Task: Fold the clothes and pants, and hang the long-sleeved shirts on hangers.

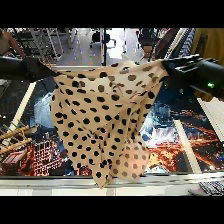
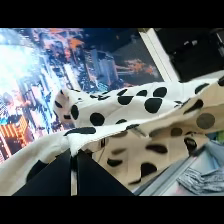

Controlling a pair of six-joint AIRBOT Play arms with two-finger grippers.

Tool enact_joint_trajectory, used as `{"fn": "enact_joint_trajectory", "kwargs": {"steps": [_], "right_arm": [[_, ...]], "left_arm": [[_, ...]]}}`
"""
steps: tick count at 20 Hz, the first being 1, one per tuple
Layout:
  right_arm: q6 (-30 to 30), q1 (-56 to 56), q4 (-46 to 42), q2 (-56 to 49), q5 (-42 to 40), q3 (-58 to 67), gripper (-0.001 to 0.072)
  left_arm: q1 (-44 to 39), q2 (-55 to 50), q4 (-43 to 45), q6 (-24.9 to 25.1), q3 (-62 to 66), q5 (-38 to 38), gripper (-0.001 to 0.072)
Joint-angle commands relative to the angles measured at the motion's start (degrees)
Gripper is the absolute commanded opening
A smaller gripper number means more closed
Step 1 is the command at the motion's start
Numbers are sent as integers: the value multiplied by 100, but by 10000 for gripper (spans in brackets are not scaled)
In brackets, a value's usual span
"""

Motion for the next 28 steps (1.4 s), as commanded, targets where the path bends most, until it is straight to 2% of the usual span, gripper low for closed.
{"fn": "enact_joint_trajectory", "kwargs": {"steps": [1, 2, 3, 4, 7, 9, 11, 13, 14, 15, 18, 21, 23, 24, 28], "right_arm": [[216, 520, 332, -754, -103, 61, 16], [299, 807, 304, -1185, -177, 61, 16], [407, 1078, 190, -1635, -369, 61, 16], [638, 1292, 26, -2046, -597, 61, 16], [1137, 1727, -138, -3134, -852, 61, 16], [1128, 1888, -140, -3567, -791, 61, 16], [1060, 1947, -162, -3764, -802, 61, 17], [1016, 1932, -229, -3797, -815, 61, 17], [988, 1932, -297, -3788, -815, 63, 17], [813, 1934, -315, -3786, -811, 63, 17], [688, 1934, -358, -3788, -804, 61, 17], [535, 1934, -422, -3788, -807, 61, 17], [496, 1934, -424, -3788, -813, 61, 18], [496, 1934, -424, -3788, -813, 61, 18], [498, 1934, -422, -3788, -804, 61, 18]], "left_arm": [[39, 37, -57, 122, -826, 94, 101], [28, 37, -35, 188, -1078, 17, 275], [28, 37, 57, 205, -1266, -131, 387], [42, 39, 380, 212, -1427, -367, 414], [256, 260, 2588, 203, -2022, -1012, 414], [752, 793, 4059, 170, -2935, -625, 414], [1672, 1434, 4784, 122, -4002, 37, 415], [2767, 1847, 4776, -74, -4664, 695, 422], [3324, 1917, 4765, -76, -4780, 957, 461], [3779, 1908, 4765, -76, -4778, 1137, 537], [4841, 1751, 4767, -122, -4776, 2107, 539], [5108, 1272, 4787, -9, -4546, 2754, 536], [4996, 763, 4743, -9, -4113, 2747, 525], [4900, 474, 4747, -9, -3893, 2732, 474], [4750, -452, 4745, -11, -3499, 2708, 472]]}}
